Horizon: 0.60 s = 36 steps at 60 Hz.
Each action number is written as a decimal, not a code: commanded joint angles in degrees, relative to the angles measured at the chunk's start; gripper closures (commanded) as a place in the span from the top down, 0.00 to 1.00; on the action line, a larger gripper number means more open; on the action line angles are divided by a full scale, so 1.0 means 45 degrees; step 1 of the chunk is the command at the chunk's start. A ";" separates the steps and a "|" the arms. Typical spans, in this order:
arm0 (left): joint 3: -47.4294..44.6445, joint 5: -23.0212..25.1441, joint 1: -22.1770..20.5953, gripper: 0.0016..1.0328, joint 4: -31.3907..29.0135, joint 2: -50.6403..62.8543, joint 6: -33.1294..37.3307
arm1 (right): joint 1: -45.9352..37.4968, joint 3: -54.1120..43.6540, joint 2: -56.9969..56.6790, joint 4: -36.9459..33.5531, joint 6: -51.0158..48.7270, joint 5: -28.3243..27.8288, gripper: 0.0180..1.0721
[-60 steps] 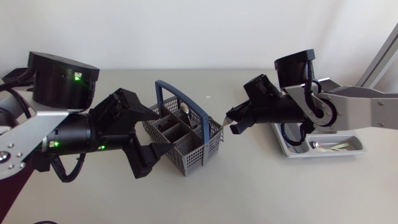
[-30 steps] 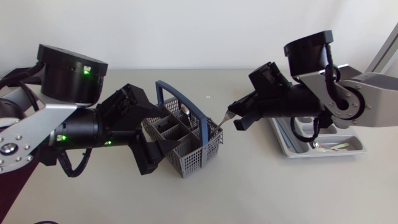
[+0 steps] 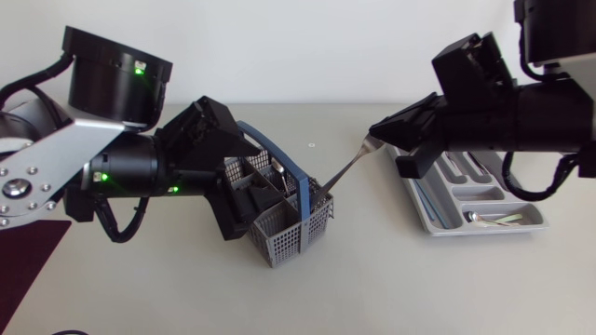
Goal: Sort the cutlery from the basket into the organizer compartments.
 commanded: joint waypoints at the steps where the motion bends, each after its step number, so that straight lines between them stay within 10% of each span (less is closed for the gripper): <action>1: 0.0850 0.0001 -0.0207 0.94 -0.0134 0.0355 0.0288 | -0.0274 0.0309 -0.0672 -0.0372 -0.0428 -0.0161 0.05; 36: 0.3194 0.3380 -0.0207 0.94 -0.1305 0.2679 0.0249 | -0.2422 -0.0727 -0.2879 -0.1095 -0.1131 -0.2895 0.05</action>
